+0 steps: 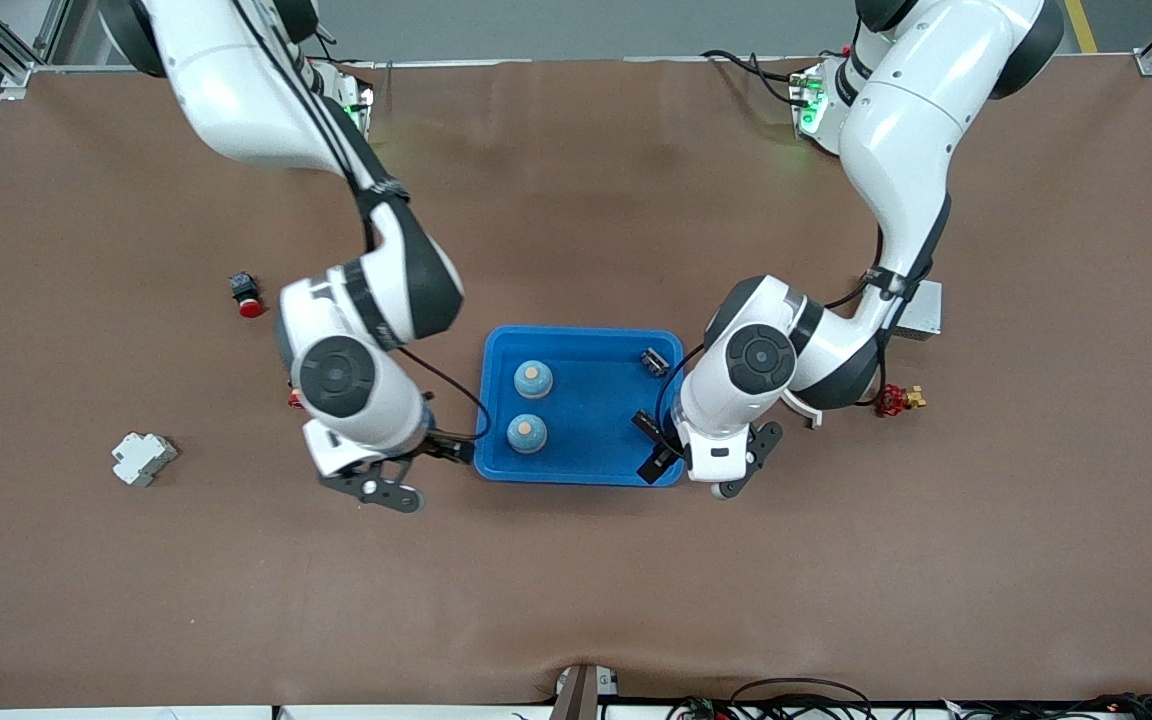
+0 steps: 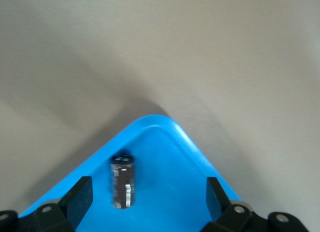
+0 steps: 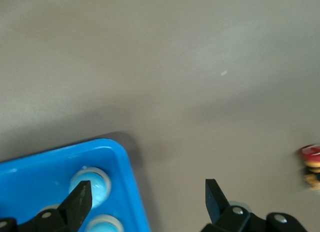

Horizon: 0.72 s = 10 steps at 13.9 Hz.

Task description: Place electrolytic capacitor and blue bell in tray

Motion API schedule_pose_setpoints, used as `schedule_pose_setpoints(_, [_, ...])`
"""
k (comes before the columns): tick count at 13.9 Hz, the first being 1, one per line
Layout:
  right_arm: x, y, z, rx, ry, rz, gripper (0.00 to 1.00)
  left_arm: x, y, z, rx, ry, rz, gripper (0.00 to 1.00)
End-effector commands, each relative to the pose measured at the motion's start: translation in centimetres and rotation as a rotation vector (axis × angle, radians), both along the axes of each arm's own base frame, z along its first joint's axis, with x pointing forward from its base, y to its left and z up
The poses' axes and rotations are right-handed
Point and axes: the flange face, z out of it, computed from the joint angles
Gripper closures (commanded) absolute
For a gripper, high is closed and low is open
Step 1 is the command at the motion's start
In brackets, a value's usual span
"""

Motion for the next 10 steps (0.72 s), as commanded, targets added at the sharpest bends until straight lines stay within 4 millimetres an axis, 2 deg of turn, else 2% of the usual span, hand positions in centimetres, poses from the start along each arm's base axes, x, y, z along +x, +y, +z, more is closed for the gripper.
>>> schedule_pose_setpoints(1, [0.0, -4.7, 4.5, -0.031, 0.002, 0.136, 0.0, -0.9, 1.1, 2.6, 0.049, 0.05, -0.017, 0.0])
schedule_pose_setpoints(3, [0.1, -7.6, 6.9, -0.083, 0.001, 0.223, 0.0, -0.6, 4.0, 4.5, 0.084, 0.104, -0.037, 0.0])
schedule_pose_setpoints(5, [0.2, -11.1, 9.3, -0.094, -0.014, 0.254, 0.0, -1.4, 5.9, 7.0, 0.12, 0.154, -0.081, 0.0])
schedule_pose_setpoints(7, [0.4, -15.7, 11.2, -0.087, -0.013, 0.308, 0.0, -1.7, 8.6, 9.7, 0.143, 0.173, -0.107, 0.0])
schedule_pose_setpoints(10, [0.6, -21.9, 13.3, -0.068, -0.018, 0.317, 0.0, -2.4, 14.5, 14.0, 0.119, 0.204, -0.207, 0.0])
